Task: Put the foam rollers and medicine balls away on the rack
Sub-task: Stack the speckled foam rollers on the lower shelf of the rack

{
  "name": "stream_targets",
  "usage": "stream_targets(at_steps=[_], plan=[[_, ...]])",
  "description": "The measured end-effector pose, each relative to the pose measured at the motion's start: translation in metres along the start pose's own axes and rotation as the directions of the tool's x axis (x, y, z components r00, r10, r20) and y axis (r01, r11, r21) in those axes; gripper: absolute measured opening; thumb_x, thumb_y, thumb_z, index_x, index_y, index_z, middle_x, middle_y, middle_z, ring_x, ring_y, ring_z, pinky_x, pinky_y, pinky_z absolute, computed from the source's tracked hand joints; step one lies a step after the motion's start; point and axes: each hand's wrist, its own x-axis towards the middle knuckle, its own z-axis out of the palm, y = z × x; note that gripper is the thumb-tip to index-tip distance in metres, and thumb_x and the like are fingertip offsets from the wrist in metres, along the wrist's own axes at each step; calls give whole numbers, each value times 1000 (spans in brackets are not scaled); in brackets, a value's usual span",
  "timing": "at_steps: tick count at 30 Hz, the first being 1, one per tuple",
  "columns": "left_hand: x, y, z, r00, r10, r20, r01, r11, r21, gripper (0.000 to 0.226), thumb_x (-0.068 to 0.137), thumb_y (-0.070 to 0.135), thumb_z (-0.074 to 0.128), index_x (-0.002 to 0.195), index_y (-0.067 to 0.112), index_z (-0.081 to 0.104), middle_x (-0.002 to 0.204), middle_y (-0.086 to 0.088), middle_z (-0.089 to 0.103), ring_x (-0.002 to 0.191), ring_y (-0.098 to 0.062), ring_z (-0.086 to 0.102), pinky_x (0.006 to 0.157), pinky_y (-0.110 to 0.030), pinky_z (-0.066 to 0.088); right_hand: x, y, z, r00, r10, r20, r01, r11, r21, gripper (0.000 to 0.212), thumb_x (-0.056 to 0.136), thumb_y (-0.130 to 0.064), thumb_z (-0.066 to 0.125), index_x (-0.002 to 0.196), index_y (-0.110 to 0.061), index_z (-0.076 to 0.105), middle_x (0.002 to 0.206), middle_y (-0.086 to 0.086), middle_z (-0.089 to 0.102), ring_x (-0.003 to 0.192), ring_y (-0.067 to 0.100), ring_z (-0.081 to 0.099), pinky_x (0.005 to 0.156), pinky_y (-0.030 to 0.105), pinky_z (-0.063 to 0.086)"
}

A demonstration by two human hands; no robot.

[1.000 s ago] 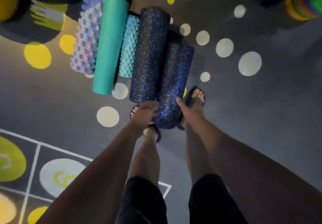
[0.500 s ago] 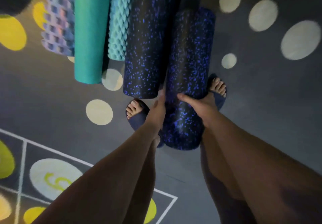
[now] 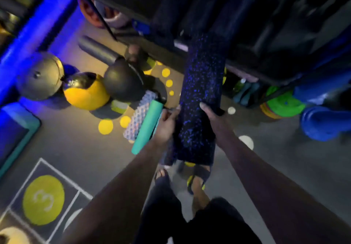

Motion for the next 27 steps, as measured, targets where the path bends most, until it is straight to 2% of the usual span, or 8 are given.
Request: stream_targets(at_steps=[3,6,8,13,17,20,24,27], plan=[[-25,49,33,992,124,26,-122,991,-62,31,90,44,68,101,21,51,92,-3,64,69,-3,63,71,-26,52,-15,-62,-22,994,-107,15,105,990,98,31,68,-47,90,85,-23,77,90,-8,79,89,14,76,86,40,62],[-36,68,63,984,149,98,-137,984,-118,52,78,48,81,110,23,49,103,-4,69,88,-17,69,89,-39,54,-10,-85,-44,996,-89,-20,91,988,122,56,57,-60,91,98,-25,73,97,-11,78,93,14,76,88,41,61],[-43,78,83,967,176,183,-160,982,-98,58,82,35,82,123,25,43,117,-7,70,99,-22,72,90,-38,58,-6,-99,-58,994,-103,-39,107,987,121,82,46,-73,89,111,-26,71,103,-10,78,95,14,75,90,41,60],[-26,114,121,942,217,255,-250,962,105,71,80,30,84,131,33,35,125,-1,66,97,-5,67,71,-15,53,9,-136,-91,987,-146,-71,154,979,131,61,71,-48,86,123,-23,66,112,-5,75,100,17,73,92,39,59],[2,149,158,941,228,250,-280,939,198,90,76,31,88,142,26,27,119,3,60,93,2,59,64,-4,47,68,-148,-116,992,-105,-73,111,990,89,77,57,-63,83,123,-28,65,114,-8,74,100,14,72,92,36,56],[39,180,185,937,245,251,-290,943,162,104,69,35,92,147,23,24,131,1,57,109,-11,59,92,-22,49,143,-155,-142,997,-36,72,32,998,56,82,59,-69,85,128,-30,65,121,-2,74,105,20,74,100,46,54],[92,223,219,961,212,180,-220,975,27,96,66,21,95,138,19,31,124,2,61,98,-6,62,89,-28,50,137,-219,-151,970,88,226,-78,996,-52,68,71,-69,78,132,-53,53,130,-9,69,111,27,70,91,63,54],[121,245,240,972,177,153,-175,984,-22,94,67,19,94,139,17,34,122,1,62,102,-11,62,88,-24,51,157,-237,-154,992,33,122,-20,994,-106,77,62,-70,81,129,-70,43,127,-16,67,110,27,68,81,63,57]])
